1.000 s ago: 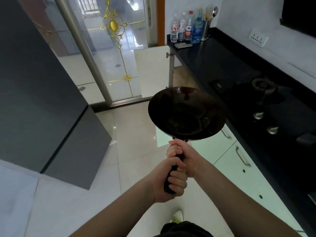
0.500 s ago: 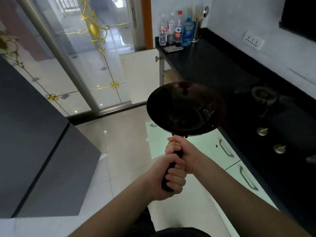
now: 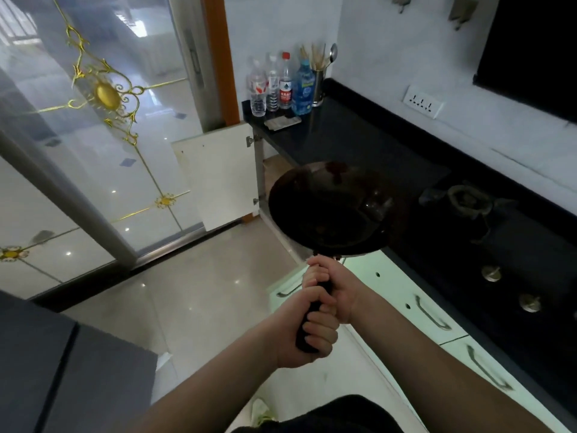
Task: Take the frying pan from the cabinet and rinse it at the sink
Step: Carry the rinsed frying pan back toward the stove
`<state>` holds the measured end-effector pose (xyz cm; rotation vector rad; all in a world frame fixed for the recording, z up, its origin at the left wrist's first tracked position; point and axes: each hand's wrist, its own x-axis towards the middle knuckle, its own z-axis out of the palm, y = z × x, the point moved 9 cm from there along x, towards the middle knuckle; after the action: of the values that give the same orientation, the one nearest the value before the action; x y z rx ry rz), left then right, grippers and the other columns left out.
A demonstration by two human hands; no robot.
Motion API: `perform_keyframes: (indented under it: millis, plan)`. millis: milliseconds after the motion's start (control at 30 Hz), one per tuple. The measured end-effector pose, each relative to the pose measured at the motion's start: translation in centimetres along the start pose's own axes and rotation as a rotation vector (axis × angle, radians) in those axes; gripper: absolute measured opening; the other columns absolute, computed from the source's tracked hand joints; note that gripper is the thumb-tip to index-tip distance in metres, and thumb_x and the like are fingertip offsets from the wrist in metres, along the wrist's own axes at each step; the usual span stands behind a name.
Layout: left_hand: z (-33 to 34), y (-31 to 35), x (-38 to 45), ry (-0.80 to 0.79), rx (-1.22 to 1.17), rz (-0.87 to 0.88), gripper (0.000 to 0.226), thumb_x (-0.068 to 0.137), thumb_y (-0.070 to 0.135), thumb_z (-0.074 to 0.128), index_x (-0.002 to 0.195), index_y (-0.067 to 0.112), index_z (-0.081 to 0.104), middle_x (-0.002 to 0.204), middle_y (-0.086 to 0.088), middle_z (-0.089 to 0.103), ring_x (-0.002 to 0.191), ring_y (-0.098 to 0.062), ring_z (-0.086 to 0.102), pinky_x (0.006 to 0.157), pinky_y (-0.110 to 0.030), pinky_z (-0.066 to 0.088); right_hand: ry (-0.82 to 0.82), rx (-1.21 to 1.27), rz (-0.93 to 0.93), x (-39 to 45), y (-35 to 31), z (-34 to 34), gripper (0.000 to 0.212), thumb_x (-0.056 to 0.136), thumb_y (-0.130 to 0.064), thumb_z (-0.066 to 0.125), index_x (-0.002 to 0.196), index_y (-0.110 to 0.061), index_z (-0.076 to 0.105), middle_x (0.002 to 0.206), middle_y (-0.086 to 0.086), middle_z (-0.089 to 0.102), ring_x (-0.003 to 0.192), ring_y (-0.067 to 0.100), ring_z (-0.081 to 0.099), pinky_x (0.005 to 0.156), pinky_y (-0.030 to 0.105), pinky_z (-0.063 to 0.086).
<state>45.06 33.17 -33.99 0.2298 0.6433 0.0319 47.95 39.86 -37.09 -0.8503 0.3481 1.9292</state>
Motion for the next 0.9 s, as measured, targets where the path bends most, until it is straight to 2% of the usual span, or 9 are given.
perform_keyframes:
  millis: [133, 233, 467, 700, 900]
  plan:
    - [0.1, 2.9, 0.8, -0.04, -0.011, -0.049, 0.031, 0.084, 0.014, 0.049, 0.058, 0.02, 0.033, 0.042, 0.009, 0.025, 0.03, -0.005, 0.025, 0.029, -0.016, 0.02, 0.015, 0.006, -0.05, 1.4, -2.3, 1.3, 0.05, 0.092, -0.018, 0.048, 0.043, -0.015, 0.04, 0.036, -0.005, 0.036, 0.033, 0.008, 0.037, 0.045, 0.015, 0.037]
    - [0.2, 5.0, 1.9, -0.062, -0.001, -0.083, 0.031, 0.085, 0.014, 0.049, 0.06, 0.021, 0.032, 0.042, 0.009, 0.025, 0.031, -0.005, 0.024, 0.03, -0.016, 0.019, 0.034, 0.053, -0.088, 2.1, -4.3, 1.9, 0.042, 0.084, -0.013, 0.054, 0.045, -0.016, 0.039, 0.036, -0.005, 0.036, 0.032, 0.01, 0.039, 0.039, 0.02, 0.042]
    - [1.3, 9.0, 5.4, -0.081, 0.086, -0.14, 0.031, 0.085, 0.018, 0.053, 0.058, 0.019, 0.037, 0.042, 0.01, 0.025, 0.031, -0.004, 0.024, 0.03, -0.016, 0.019, -0.001, 0.169, -0.097, 3.6, -9.4, 2.2, 0.038, 0.082, -0.014, 0.054, 0.047, -0.014, 0.039, 0.038, -0.003, 0.038, 0.031, 0.011, 0.042, 0.034, 0.019, 0.04]
    - [2.8, 13.9, 10.9, -0.075, 0.111, -0.204, 0.031, 0.087, 0.017, 0.049, 0.058, 0.019, 0.038, 0.041, 0.01, 0.028, 0.03, -0.004, 0.028, 0.029, -0.015, 0.022, -0.034, 0.184, -0.121, 6.2, -16.8, 1.7, 0.045, 0.089, -0.018, 0.05, 0.046, -0.016, 0.038, 0.037, -0.005, 0.037, 0.033, 0.009, 0.041, 0.037, 0.019, 0.04]
    - [4.3, 18.2, 15.5, -0.054, 0.139, -0.224, 0.029, 0.084, 0.015, 0.051, 0.059, 0.02, 0.036, 0.041, 0.01, 0.028, 0.03, -0.005, 0.028, 0.03, -0.016, 0.022, -0.055, 0.171, -0.115, 7.9, -22.7, 1.6, 0.038, 0.083, -0.017, 0.055, 0.048, -0.018, 0.038, 0.04, -0.007, 0.038, 0.036, 0.007, 0.04, 0.042, 0.015, 0.035]
